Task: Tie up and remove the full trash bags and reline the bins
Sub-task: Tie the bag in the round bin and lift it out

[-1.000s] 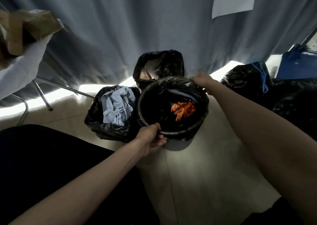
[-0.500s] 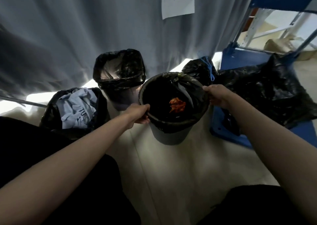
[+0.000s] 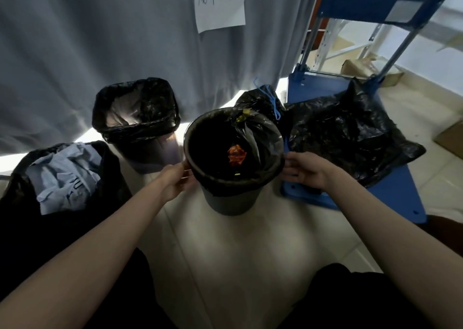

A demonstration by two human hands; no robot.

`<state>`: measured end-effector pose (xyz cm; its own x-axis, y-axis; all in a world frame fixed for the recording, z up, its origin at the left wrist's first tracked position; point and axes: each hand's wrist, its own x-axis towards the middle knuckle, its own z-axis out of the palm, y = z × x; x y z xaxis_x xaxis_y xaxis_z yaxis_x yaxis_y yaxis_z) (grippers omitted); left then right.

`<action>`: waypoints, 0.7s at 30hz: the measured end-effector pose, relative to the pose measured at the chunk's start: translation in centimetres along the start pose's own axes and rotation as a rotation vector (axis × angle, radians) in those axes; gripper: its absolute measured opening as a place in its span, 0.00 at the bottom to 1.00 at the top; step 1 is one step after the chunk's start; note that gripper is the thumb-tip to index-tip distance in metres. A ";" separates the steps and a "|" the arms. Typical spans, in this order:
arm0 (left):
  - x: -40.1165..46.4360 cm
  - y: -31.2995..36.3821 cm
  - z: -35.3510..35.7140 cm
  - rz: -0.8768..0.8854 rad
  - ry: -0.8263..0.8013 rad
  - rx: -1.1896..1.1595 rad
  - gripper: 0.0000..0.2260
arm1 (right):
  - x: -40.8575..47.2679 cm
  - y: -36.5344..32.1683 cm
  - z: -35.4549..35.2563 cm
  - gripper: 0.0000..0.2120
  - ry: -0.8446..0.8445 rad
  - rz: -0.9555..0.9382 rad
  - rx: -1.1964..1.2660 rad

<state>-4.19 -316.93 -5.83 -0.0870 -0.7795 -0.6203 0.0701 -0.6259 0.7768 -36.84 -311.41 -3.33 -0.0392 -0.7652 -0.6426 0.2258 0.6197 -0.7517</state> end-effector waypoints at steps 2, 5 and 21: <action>0.0 0.1 -0.3 -0.035 0.009 -0.053 0.08 | -0.2 0.5 -0.4 0.05 -0.023 0.002 0.067; -0.3 0.5 -0.8 -0.050 0.001 -0.073 0.06 | -0.2 1.1 -0.4 0.05 -0.028 -0.003 0.110; -4.3 1.0 -0.2 -0.101 -0.185 -0.049 0.05 | -1.5 1.1 0.5 0.09 -0.151 0.054 0.108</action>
<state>-3.58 -314.20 -2.37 -0.2768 -0.6978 -0.6606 0.0999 -0.7047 0.7025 -36.07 -309.72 -3.11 0.1200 -0.7539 -0.6459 0.3274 0.6443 -0.6912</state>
